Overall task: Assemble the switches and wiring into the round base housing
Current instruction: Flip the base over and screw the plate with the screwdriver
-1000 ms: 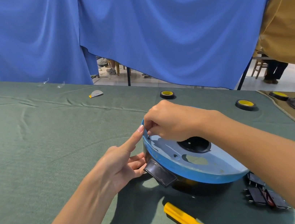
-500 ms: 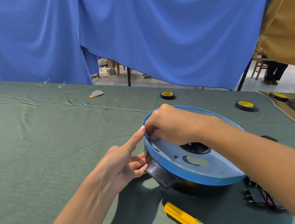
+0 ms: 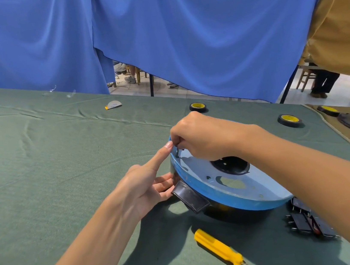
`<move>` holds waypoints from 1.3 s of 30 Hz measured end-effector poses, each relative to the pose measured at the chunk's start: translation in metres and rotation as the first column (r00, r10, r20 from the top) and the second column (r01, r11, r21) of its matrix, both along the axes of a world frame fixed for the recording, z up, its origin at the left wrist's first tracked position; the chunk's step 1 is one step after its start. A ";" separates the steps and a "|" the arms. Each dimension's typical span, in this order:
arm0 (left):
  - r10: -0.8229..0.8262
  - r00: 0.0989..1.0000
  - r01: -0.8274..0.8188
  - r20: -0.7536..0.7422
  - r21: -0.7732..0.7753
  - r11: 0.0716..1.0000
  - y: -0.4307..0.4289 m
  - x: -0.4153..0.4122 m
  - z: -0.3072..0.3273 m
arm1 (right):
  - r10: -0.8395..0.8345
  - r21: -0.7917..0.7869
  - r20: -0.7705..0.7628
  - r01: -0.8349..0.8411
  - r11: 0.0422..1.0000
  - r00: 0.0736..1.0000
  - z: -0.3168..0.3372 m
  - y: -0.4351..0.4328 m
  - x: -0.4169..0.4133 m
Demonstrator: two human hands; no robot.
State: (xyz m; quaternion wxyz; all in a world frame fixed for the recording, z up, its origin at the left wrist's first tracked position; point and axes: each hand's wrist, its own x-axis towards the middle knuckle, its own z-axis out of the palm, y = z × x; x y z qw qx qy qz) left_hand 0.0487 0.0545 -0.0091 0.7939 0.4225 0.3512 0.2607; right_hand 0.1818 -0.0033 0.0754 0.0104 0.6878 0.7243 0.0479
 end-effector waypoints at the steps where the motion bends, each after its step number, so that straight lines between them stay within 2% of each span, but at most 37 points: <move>1: 0.001 1.000 -0.001 -0.001 -0.002 1.000 0.000 0.000 0.000 | 0.003 -0.011 0.018 -0.003 1.000 1.000 0.000 0.001 0.000; 12: -0.018 0.999 0.017 -0.045 -0.023 1.000 -0.002 -0.001 0.003 | 0.050 -0.041 0.095 -0.046 0.998 0.994 0.002 0.003 -0.006; 20: -0.083 0.996 0.083 -0.015 -0.017 0.996 -0.004 -0.005 0.000 | -0.035 -0.085 0.062 0.040 0.996 0.997 -0.009 0.006 -0.008; 24: -0.085 0.996 0.085 -0.010 -0.022 0.996 -0.005 -0.005 0.001 | -0.088 -0.069 -0.019 0.087 0.994 0.996 -0.012 0.004 -0.007; 30: -0.047 0.998 0.045 -0.038 -0.047 0.998 -0.004 -0.003 0.001 | -0.024 -0.019 -0.117 0.022 1.000 0.993 0.001 -0.003 -0.002; 35: -0.036 0.998 0.035 -0.041 -0.040 0.999 -0.004 -0.002 -0.001 | -0.047 -0.016 -0.135 0.045 0.999 0.990 -0.005 -0.001 -0.005; 39: -0.015 0.999 0.013 -0.045 -0.045 0.999 -0.003 -0.002 -0.002 | -0.076 -0.027 -0.084 0.074 0.997 0.994 -0.009 0.001 -0.003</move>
